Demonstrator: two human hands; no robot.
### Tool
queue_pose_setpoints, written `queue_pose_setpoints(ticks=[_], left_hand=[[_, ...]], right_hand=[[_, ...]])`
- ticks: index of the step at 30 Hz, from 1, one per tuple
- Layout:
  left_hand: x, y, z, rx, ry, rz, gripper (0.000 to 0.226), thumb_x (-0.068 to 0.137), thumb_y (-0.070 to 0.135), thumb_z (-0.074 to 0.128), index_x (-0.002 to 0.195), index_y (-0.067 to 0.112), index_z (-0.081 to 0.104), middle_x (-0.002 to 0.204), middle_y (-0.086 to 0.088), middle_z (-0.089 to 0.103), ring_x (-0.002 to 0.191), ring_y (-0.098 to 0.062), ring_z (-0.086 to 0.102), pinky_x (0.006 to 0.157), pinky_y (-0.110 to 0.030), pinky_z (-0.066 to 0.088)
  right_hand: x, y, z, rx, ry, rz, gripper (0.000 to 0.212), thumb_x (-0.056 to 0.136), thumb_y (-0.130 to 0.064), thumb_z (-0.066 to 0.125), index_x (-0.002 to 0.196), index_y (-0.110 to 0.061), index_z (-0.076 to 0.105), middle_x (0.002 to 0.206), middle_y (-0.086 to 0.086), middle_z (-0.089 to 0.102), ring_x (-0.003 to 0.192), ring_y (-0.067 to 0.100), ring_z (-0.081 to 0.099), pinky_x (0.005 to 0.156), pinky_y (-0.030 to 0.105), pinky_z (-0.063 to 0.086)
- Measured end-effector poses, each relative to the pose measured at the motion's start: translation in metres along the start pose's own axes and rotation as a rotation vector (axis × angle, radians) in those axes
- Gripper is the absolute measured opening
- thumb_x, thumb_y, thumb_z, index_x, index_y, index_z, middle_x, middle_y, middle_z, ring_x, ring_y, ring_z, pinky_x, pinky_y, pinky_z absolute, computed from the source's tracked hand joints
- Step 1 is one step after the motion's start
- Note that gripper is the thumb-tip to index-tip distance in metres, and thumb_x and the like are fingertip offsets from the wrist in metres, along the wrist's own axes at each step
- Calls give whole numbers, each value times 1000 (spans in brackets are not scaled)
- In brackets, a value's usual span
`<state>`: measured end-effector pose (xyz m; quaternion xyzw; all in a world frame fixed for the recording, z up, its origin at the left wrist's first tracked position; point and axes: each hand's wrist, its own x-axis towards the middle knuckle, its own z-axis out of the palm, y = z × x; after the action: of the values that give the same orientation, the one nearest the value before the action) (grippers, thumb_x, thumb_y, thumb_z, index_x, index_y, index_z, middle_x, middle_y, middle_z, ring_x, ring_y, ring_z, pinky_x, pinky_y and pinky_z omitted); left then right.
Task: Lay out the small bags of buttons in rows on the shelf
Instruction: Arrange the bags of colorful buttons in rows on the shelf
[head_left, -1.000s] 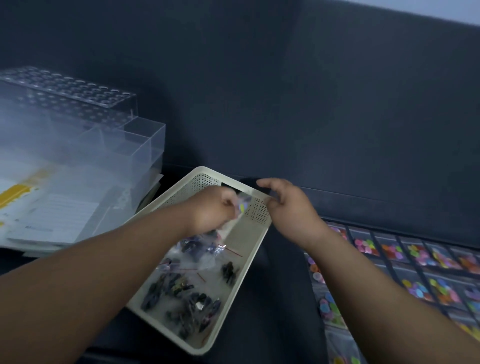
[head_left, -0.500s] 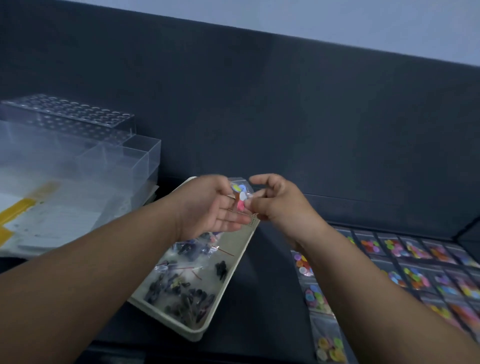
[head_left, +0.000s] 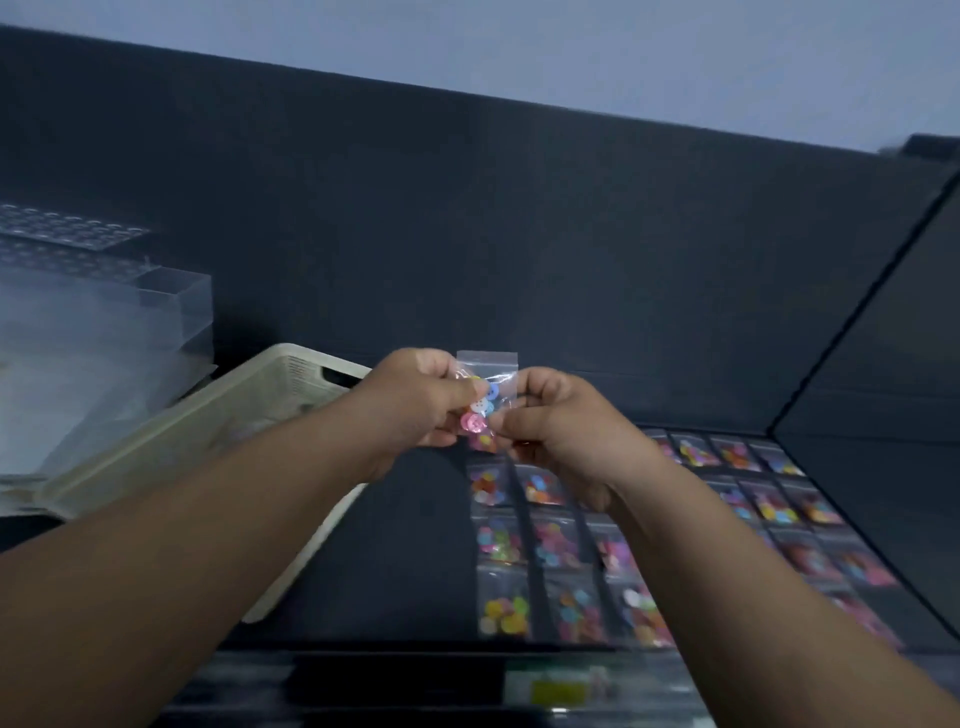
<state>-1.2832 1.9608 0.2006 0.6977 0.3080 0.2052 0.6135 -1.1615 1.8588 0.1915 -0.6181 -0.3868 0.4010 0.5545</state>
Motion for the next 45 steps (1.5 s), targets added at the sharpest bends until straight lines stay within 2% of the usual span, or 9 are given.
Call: queue_pose_setpoints(ticks=[4,9,15,22,25,35,37,41,45], left_hand=[[-9,8,76,-20,-108,-26,11,88,18,64,81,11,59,75,-8,63,63,-15,60,58,-24,49],[-30,16,174,-22,-254,-111,9,85,13,67,89,10,60,79,-9,65,63,-15,61,60,-24,51],[-50,20,272,-3,-286,-158,15,84,2,66,97,5,59,71,-7,63,58,-14,57,54,-21,50],[-45,32,323,63,-349,-212,10,88,12,64,93,5,59,65,-5,60,52,-12,57,51,-23,50],[-35,38,336,54,-406,-227,10,87,8,65,94,4,59,65,-5,61,53,-13,57,53,-24,51],[-26,36,375,83,-423,-180,17,87,7,64,104,7,60,76,-9,65,57,-13,59,50,-21,50],[-25,34,382,170,-399,-144,19,87,14,66,104,12,59,84,-11,69,60,-14,61,53,-23,51],[-16,22,387,442,-269,-46,27,87,31,66,110,22,57,99,-8,68,87,-23,66,77,-34,53],[-19,6,396,725,-336,55,34,96,29,51,129,20,51,130,-1,55,111,-15,54,86,-25,43]], right_hand=[[-46,6,-63,109,103,0,21,89,-6,58,71,-15,57,64,2,57,54,11,50,50,21,43],[-108,22,-141,144,222,31,25,91,-5,55,69,-16,56,63,3,56,53,14,48,54,26,43],[-172,44,-217,249,263,170,11,93,-10,54,82,-12,54,60,3,57,49,13,55,47,23,45],[-202,54,-260,344,320,265,15,88,-8,61,83,-16,50,58,1,55,52,11,57,48,21,45],[-206,55,-272,373,354,276,11,89,-10,60,96,-13,52,62,3,53,51,11,55,48,21,44],[-207,63,-314,225,427,235,24,86,-3,62,105,-15,54,68,3,64,51,10,55,50,23,45],[-207,67,-323,168,420,230,28,86,-3,63,109,-16,55,75,5,65,53,11,56,50,22,46],[-203,76,-354,-16,443,240,31,85,-3,64,113,-11,56,79,5,64,56,10,57,51,20,48],[-198,96,-380,-181,468,304,27,86,-4,64,110,-13,57,76,6,63,49,6,59,50,20,49]])
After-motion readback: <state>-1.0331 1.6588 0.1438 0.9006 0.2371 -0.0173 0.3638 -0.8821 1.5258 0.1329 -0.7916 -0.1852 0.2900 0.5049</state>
